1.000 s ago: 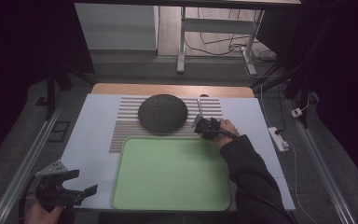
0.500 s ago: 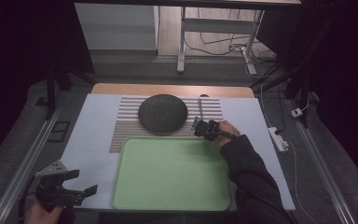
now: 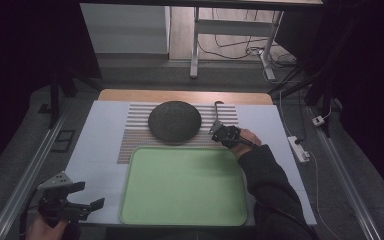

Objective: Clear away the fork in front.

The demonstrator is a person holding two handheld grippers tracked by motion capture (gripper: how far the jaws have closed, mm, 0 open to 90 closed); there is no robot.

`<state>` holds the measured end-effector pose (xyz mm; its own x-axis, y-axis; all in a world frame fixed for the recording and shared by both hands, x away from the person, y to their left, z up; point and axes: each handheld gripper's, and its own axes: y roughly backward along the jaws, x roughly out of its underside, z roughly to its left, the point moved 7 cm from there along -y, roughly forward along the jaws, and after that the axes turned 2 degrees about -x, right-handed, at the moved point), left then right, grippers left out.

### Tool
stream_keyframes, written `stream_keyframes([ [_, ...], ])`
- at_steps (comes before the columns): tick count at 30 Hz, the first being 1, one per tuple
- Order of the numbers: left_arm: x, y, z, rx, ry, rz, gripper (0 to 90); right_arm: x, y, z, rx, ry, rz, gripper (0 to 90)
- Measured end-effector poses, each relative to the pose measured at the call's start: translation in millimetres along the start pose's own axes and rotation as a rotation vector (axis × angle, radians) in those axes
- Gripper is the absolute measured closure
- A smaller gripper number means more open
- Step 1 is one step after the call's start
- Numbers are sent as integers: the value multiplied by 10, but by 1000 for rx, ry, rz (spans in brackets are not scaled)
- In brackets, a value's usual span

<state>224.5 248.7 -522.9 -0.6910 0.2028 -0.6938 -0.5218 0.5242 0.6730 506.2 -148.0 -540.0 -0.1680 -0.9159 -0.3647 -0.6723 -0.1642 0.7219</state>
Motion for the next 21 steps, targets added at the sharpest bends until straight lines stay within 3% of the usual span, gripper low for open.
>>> stream_keyframes([
  [12, 0, -1, -3, 2, -2, 0, 0, 21, 285, -76, -105, -212, -145, 897],
  [16, 1, -8, -16, -3, -14, 7, 0, 28, 415, -47, -169, -259, -206, 897],
  [21, -1, -4, -13, 4, -8, 2, 0, 43, 537, -14, -213, -301, -242, 897],
])
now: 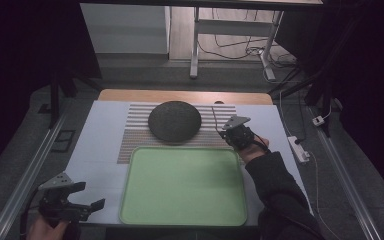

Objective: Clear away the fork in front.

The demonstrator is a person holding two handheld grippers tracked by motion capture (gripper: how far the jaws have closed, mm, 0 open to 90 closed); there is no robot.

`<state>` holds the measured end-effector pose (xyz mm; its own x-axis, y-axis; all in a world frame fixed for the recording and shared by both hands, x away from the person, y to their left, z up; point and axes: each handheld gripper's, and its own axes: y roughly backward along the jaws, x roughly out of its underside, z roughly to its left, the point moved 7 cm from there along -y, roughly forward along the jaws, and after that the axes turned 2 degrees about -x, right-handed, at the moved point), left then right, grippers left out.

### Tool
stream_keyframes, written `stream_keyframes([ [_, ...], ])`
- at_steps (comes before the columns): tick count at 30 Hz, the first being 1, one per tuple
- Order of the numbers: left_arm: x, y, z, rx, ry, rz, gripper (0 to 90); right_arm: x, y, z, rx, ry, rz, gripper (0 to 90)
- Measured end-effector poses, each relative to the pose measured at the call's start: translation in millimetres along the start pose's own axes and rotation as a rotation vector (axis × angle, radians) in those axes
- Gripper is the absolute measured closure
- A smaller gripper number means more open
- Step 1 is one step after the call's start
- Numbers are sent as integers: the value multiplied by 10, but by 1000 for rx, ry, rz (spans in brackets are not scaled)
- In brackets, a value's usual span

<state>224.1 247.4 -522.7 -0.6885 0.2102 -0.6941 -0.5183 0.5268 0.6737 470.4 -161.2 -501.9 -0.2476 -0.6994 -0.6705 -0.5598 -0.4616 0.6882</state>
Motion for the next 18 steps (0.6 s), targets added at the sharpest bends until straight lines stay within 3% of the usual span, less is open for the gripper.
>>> stream_keyframes([
  [8, -4, 7, -7, 3, -3, -6, 0, -13, 247, 156, -94, -76, -85, 897],
  [12, -11, 4, -15, -11, -12, -7, 0, 20, 379, 262, -133, -97, -111, 897],
  [18, -42, 7, -45, 9, -25, -27, 0, 76, 556, 467, -189, -104, -144, 897],
])
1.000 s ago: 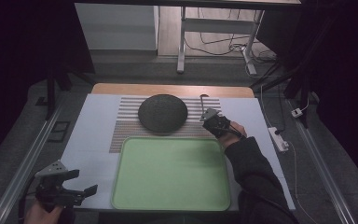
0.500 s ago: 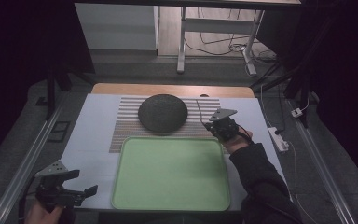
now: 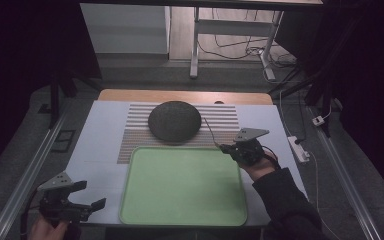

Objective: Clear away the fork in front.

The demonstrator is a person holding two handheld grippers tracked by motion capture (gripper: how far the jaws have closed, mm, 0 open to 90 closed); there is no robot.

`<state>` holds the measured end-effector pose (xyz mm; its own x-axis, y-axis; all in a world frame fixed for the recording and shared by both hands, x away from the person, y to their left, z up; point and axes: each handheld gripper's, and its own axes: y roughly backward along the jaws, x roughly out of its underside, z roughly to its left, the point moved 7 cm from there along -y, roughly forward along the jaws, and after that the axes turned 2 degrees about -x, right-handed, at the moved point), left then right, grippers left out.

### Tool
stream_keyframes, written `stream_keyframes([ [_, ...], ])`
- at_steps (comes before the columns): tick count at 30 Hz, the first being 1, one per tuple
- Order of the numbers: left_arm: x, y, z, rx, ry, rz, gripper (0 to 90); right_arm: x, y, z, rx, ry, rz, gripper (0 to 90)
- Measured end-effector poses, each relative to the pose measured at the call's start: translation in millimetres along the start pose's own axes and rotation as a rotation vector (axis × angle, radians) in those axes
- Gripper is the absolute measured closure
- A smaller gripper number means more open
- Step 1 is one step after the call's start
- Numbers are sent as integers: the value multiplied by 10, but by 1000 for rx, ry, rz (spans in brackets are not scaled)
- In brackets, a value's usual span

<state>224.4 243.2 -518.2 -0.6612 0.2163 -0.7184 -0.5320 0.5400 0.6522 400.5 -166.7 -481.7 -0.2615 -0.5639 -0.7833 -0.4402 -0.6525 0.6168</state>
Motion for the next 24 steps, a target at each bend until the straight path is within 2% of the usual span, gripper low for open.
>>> stream_keyframes([
  [1, -7, 1, -6, -1, -4, -2, 0, 0, 0, 0, 0, 0, 0, 897],
  [7, -53, -21, -53, 32, -26, -4, 0, 68, 63, 204, -61, -8, -11, 897],
  [13, -113, -107, -128, 93, -46, 4, 0, 103, 113, 433, -116, -6, -28, 897],
  [16, -170, -149, -175, 101, -84, -2, 0, 122, 126, 525, -137, 2, -25, 897],
  [21, -280, -241, -252, 131, -123, -7, 0, 134, 161, 666, -174, 3, -39, 897],
  [24, -350, -317, -297, 144, -156, -5, 0, 135, 191, 742, -205, -14, -52, 897],
])
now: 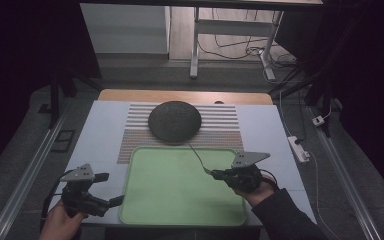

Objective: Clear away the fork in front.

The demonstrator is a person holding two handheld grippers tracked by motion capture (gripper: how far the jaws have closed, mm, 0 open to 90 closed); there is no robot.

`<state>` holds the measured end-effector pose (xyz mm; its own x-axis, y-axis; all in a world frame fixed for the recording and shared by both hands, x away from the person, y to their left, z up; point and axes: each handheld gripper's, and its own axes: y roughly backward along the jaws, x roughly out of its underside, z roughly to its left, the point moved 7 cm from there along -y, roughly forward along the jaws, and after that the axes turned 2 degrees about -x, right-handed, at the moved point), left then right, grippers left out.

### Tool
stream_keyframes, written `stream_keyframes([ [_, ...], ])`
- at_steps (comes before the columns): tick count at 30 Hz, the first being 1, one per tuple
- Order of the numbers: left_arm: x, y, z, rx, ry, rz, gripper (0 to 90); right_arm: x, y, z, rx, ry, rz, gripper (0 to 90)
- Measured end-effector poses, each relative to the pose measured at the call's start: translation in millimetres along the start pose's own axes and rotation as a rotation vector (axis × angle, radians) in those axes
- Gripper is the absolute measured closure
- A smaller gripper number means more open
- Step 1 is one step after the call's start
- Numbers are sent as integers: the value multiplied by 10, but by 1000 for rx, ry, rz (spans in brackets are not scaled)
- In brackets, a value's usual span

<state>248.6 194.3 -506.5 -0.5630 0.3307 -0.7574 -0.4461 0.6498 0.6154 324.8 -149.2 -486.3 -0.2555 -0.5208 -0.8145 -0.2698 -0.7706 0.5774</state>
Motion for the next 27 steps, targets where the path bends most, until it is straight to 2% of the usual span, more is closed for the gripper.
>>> stream_keyframes([
  [5, -99, -151, -14, 37, -25, 22, 0, -8, 9, 127, -36, 6, -13, 897],
  [9, -193, -256, 2, 45, -72, 44, 0, -17, 3, 213, -78, 12, -23, 897],
  [11, -259, -312, 0, 85, -83, 45, 0, -21, 0, 245, -97, 14, -25, 897],
  [14, -338, -379, -5, 123, -101, 48, 0, -31, -16, 298, -118, 30, -29, 897],
  [17, -390, -468, -2, 120, -138, 83, 0, -45, -19, 341, -131, 38, -28, 897],
  [21, -428, -575, 0, 99, -210, 119, 0, -76, -17, 409, -174, 39, -46, 897],
  [24, -467, -619, 0, 110, -247, 131, 0, -87, -31, 459, -206, 42, -51, 897],
  [26, -499, -649, -2, 124, -280, 137, 0, -86, -42, 489, -223, 50, -44, 897],
  [27, -517, -669, -3, 133, -309, 144, 0, -87, -46, 499, -229, 53, -45, 897],
])
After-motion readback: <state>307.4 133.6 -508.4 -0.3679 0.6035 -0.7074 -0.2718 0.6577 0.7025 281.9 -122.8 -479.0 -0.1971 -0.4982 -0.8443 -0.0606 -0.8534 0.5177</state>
